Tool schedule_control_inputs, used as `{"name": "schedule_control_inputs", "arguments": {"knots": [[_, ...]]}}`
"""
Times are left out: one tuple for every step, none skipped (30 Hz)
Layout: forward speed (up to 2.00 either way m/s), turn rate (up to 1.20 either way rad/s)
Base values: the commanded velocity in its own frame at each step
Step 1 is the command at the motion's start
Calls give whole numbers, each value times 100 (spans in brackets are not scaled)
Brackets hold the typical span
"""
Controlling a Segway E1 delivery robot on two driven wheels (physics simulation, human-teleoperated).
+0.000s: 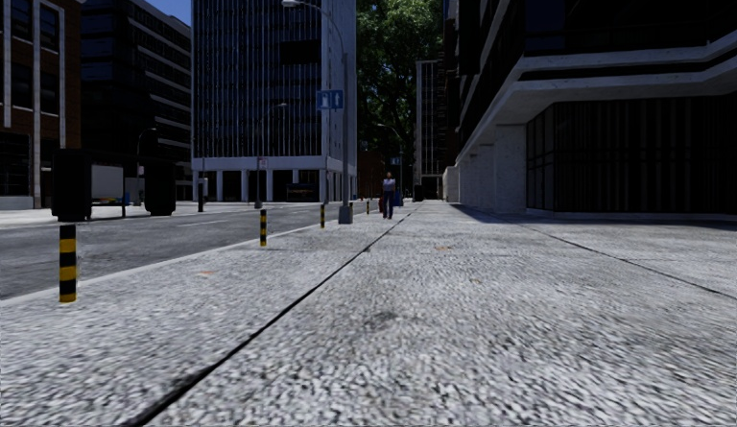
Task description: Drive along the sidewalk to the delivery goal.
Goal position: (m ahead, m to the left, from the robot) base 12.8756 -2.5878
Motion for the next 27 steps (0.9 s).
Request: {"name": "schedule_control_inputs", "arguments": {"knots": [[200,0],[200,0],[200,-50],[200,-50],[200,-99],[200,-111],[200,-120],[200,-120],[200,-120],[200,-120],[200,-109],[200,-31],[200,-13],[200,-13],[200,-4],[200,-1],[200,0],[200,0],[200,0],[200,0],[200,0],[200,0],[200,0],[200,0],[200,0],[200,0],[200,0]]}}
